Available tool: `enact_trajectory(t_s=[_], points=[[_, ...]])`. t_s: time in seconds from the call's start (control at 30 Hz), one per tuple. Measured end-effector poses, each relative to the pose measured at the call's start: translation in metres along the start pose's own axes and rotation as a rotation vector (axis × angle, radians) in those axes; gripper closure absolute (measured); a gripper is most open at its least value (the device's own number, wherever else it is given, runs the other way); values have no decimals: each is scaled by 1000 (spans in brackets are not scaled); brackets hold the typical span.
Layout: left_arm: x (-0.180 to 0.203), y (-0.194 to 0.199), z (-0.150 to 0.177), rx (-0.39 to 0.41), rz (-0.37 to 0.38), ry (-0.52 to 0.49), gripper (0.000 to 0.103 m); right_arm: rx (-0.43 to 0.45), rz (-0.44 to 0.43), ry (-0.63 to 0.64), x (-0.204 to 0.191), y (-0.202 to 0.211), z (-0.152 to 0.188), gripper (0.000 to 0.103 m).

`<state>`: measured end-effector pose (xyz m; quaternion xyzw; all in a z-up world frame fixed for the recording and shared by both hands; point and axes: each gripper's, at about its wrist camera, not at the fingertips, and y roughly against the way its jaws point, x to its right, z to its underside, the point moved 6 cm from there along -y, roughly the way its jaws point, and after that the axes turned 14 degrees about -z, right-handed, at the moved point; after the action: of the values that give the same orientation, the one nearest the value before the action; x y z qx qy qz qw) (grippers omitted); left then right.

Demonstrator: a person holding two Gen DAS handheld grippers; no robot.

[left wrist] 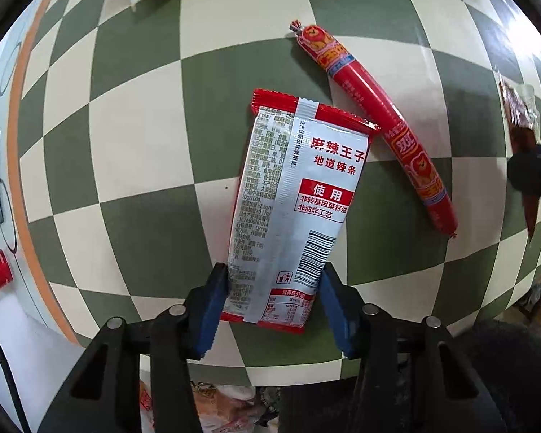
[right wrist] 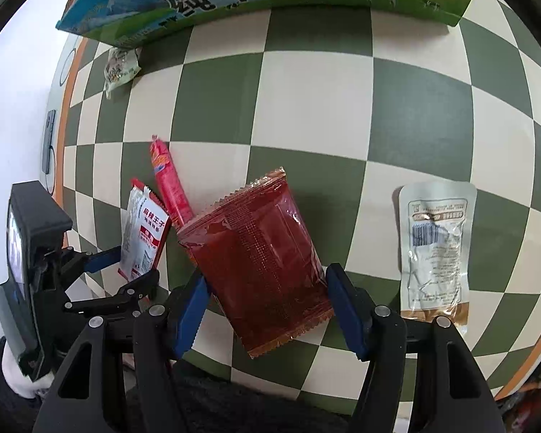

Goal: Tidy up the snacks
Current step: 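Carry both packs into the box and open both tools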

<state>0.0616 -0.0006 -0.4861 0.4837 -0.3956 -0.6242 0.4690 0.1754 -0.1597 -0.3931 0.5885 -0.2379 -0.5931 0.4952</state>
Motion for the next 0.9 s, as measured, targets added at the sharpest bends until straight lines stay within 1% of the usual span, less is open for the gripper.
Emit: enact_trajectory(t_s=[0.07, 0.1, 0.13, 0.37, 0.47, 0.53, 0.6, 0.63, 0.67, 0.7, 0.8, 0.9], points=[[0, -4, 7, 0, 17, 30, 57, 0, 0, 2, -3, -2, 2, 36], [4, 9, 7, 2, 24, 43, 57, 1, -2, 4, -4, -3, 4, 36], [3, 11, 8, 8, 36, 52, 58, 3, -3, 6, -6, -3, 4, 36], [-2, 45, 23, 90, 79, 78, 58, 20, -16, 15, -13, -1, 7, 36], [-2, 72, 35, 126, 100, 101, 58, 33, -34, 12, -16, 7, 8, 36], [0, 93, 35, 152, 124, 134, 58, 47, -53, 13, -21, 17, 8, 36], [-17, 111, 30, 181, 156, 161, 58, 73, -80, 20, -27, 35, 6, 36], [-24, 139, 1, 196, 174, 173, 58, 87, -90, 24, -31, 44, 5, 36], [-28, 153, -9, 212, 195, 186, 58, 106, -102, 28, -35, 55, 3, 36], [-54, 176, -33, 223, 211, 196, 58, 126, -117, 32, -39, 68, -1, 36], [-61, 212, -64, 269, 250, 218, 58, 193, -143, 52, -51, 108, -15, 36], [-70, 248, -100, 320, 254, 218, 58, 261, -164, 70, -61, 149, -34, 36]])
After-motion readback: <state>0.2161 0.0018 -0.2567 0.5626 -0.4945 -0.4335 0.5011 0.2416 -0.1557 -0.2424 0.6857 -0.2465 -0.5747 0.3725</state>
